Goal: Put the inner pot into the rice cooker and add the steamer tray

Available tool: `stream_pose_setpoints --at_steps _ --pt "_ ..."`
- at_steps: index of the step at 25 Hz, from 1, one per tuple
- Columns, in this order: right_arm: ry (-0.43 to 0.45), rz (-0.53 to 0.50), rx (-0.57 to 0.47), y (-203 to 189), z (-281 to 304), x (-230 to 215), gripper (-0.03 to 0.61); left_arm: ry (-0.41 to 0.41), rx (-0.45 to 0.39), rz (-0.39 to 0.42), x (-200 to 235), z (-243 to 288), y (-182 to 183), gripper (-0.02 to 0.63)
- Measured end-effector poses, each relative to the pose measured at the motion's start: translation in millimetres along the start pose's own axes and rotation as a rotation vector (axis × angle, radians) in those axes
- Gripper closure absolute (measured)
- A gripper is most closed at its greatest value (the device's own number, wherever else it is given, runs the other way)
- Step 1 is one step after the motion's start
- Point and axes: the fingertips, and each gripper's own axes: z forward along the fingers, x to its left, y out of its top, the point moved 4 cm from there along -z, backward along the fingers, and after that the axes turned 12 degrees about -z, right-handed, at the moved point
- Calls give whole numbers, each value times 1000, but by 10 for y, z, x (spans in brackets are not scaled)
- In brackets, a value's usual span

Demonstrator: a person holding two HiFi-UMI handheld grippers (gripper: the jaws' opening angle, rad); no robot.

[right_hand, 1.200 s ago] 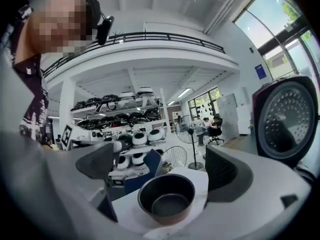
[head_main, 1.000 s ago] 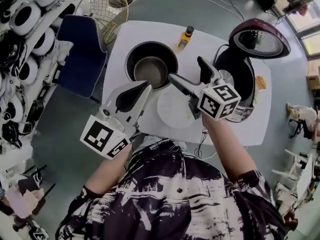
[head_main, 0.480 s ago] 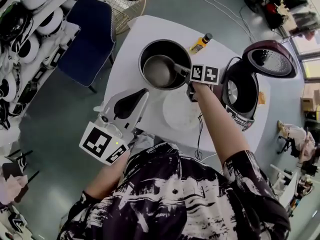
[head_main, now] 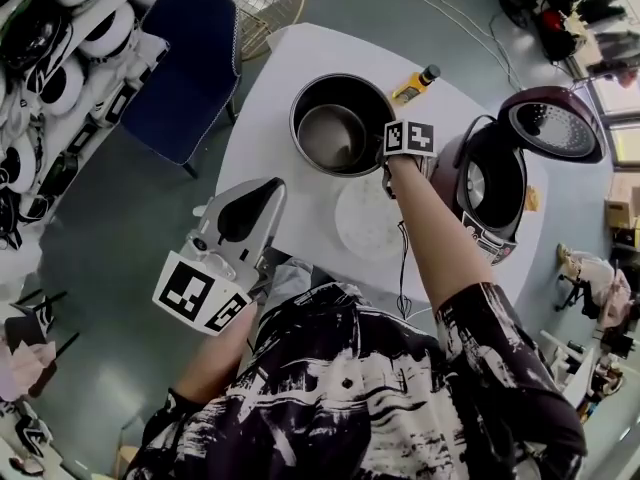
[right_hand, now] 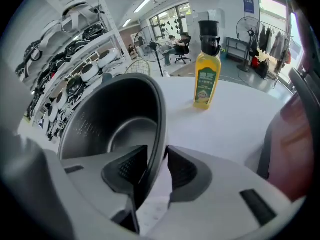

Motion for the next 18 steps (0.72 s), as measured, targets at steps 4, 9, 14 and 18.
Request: stream_pose_setpoints --at_steps 4,9,14,18 --pt "-50 35 39 -12 14 -31 516 4 7 1 -1 7 5 609" --pt "-166 10 96 -70 -48 -71 563 -14 17 7 -59 76 38 609" --pt "-117 41 72 20 -156 -70 565 -47 29 15 -154 204 56 609" --pt "-44 66 2 139 -435 -55 565 -109 44 23 -285 370 54 609"
